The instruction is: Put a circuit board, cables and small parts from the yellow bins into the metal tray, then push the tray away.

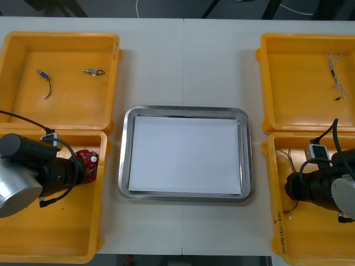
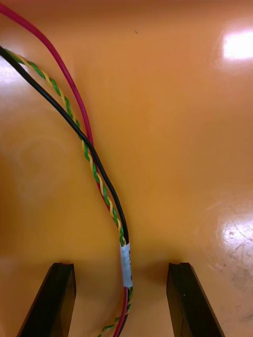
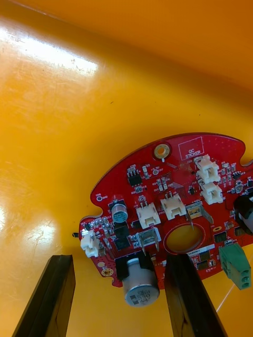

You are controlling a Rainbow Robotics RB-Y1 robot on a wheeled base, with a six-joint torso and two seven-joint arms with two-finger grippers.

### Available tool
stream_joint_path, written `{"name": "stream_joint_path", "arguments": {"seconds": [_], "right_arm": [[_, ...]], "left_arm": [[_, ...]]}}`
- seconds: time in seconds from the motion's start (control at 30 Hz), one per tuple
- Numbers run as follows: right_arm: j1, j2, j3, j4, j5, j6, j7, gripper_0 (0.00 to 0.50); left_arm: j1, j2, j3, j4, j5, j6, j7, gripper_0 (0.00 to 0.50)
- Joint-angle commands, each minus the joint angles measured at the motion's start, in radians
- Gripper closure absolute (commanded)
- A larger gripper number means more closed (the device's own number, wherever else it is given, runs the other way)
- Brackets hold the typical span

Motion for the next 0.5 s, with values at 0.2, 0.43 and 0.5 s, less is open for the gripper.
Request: {"name": "stream_joint_path", "arguments": {"seconds": [0.2,0.43,0.5], "right_arm": [[0.025,-0.004,0.016,-0.011,0.005,-0.009,-0.061,0.000],[0.025,-0.004,0.025,-0.009,0.016,-0.018,-0.071,0.000],[0.025,-0.002,0.027,-0.011,0.016,-0.018,-0.074,0.000]], "left_arm": [[0.024,-0.014,-0.016,-0.011,-0.006,-0.007,0.094,0.499],[0.024,-0.014,-0.016,-0.011,-0.006,-0.007,0.094,0.500],[0.023,-0.014,-0.014,-0.011,-0.006,-0.007,0.094,0.500]]}}
